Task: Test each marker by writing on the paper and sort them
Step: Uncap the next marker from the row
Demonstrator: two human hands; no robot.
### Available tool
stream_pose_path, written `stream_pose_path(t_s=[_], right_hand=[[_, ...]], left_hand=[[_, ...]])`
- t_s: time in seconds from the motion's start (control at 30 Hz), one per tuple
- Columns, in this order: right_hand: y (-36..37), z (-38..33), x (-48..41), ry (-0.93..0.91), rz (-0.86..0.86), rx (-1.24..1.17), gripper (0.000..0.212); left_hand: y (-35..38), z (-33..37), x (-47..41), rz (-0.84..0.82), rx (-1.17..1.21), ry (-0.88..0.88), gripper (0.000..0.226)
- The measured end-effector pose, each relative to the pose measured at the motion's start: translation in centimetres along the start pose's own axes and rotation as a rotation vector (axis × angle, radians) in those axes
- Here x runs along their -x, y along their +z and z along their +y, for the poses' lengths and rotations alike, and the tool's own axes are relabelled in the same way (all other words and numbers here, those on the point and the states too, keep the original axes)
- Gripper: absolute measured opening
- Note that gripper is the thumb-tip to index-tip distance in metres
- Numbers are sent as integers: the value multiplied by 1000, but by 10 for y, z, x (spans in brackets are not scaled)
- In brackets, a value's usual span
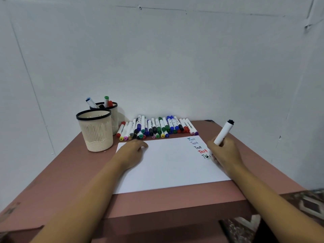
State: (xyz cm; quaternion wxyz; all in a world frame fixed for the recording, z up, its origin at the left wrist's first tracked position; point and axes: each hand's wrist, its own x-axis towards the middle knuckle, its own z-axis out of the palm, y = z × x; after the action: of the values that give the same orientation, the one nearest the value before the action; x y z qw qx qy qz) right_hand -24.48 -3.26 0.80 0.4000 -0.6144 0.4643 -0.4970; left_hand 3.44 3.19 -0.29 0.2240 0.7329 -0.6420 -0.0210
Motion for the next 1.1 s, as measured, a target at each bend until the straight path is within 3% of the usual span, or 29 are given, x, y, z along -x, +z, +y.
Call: stream_pose_path(t_s=[0.3,0.97,1.1], right_hand=[[3,4,-1,-4,11,78,14],[4,1,2,-28,17,108,23],[1,1,3,-18,95,53,19]], left_hand=[[2,-4,-2,13,15,5,34],[4,-6,-4,-2,4,5,39],[4,-6,-4,5,3,6,39]])
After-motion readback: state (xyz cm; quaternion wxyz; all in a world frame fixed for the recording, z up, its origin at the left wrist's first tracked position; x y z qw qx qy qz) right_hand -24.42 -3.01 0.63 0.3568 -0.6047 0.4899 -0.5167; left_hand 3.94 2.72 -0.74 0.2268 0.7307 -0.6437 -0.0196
